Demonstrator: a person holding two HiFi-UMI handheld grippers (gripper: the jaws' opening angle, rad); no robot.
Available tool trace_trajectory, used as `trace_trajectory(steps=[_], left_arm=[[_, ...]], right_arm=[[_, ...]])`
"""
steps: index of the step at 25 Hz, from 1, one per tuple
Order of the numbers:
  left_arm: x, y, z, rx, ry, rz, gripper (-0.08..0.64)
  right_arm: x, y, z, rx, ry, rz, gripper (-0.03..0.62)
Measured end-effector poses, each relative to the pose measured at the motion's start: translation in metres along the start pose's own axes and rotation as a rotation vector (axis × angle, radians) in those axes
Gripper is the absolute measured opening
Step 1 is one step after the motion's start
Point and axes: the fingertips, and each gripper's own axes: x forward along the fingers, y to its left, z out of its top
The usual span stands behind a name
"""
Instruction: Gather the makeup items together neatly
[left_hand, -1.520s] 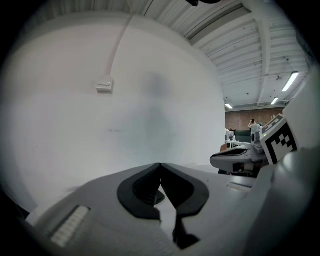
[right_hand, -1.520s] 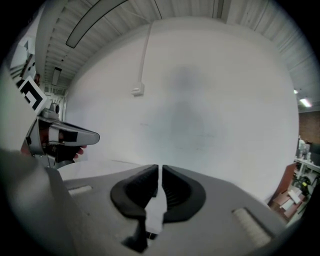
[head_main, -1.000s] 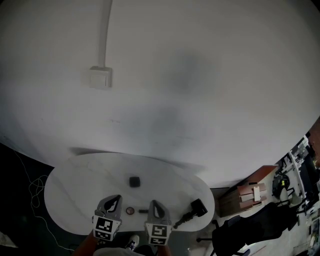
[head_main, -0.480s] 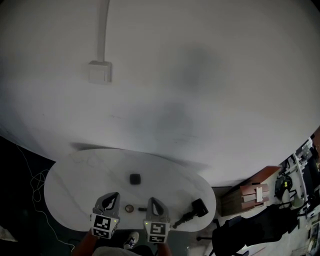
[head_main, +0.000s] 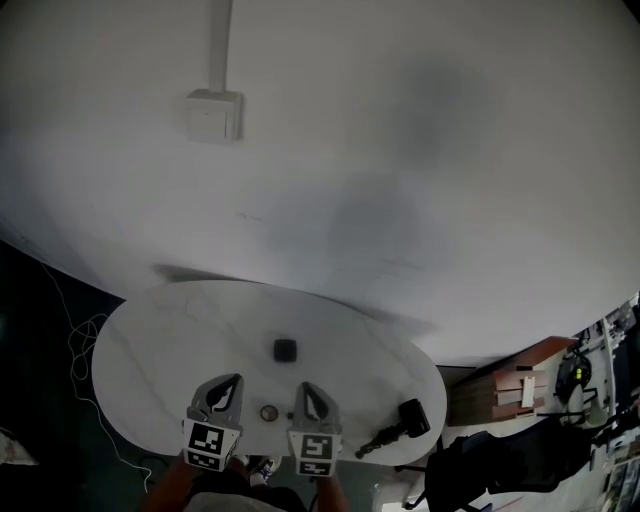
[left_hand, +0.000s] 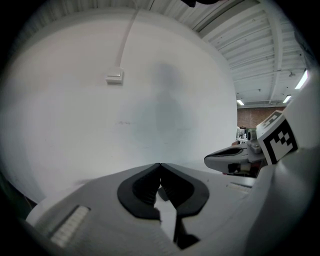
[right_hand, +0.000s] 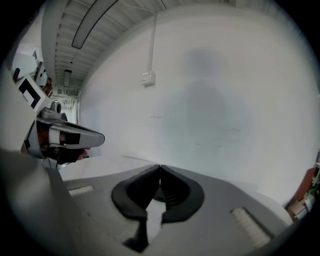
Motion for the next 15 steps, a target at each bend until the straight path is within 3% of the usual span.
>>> trace_trajectory(steps=[5,11,15], left_arm=[[0.027,0.014,-0.011,-0.018,0.038,-0.024,0.011],[0.062,0.032,-0.032,-0.05,0.101,-0.048,0.011],[0.08,0.04,-0.049,-0.068,0.145,-0.063,0.011]], right_arm=[[0.035,-0.004,-0.009,0.018,0.055,-0.01,0.006],[0.079,-0.004,-0.032,0.071,0.146,-0.003,0.099],[0.106,0.0,-0.052,0.104,0.219,0.015,0.193]])
